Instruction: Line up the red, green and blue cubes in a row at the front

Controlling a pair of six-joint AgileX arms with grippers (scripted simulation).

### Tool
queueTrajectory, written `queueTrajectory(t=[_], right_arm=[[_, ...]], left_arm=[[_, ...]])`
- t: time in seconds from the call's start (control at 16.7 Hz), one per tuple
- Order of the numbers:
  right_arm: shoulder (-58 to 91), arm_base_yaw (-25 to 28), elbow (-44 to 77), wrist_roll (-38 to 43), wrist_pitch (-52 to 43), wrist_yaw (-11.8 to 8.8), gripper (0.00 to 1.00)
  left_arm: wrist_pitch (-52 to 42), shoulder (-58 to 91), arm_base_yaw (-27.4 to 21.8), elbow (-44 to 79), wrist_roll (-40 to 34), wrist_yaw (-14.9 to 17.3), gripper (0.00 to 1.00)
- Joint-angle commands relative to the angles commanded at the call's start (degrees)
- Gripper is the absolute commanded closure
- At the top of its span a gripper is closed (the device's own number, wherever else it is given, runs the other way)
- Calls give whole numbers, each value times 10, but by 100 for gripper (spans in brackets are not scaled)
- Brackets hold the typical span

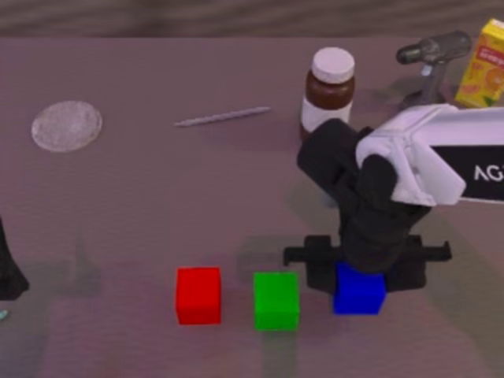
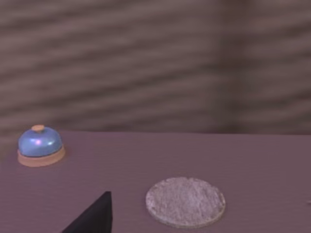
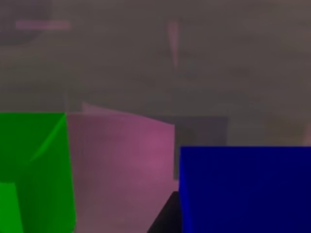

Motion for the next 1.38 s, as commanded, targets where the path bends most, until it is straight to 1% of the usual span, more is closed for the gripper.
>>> queueTrajectory(t=[0.12,0.36,1.14,1.2,1.38], right_arm=[[10,1,-14,1,21,1,100],[11,1,-15,2,22,1,100],[11,1,-15,2,22,1,2],[11,1,-15,2,22,1,0],[11,1,-15,2,22,1,0]], left_arm=[[0,0,0,0,0,0,0],[0,0,0,0,0,0,0],[0,0,0,0,0,0,0],[0,0,0,0,0,0,0],[0,0,0,0,0,0,0]])
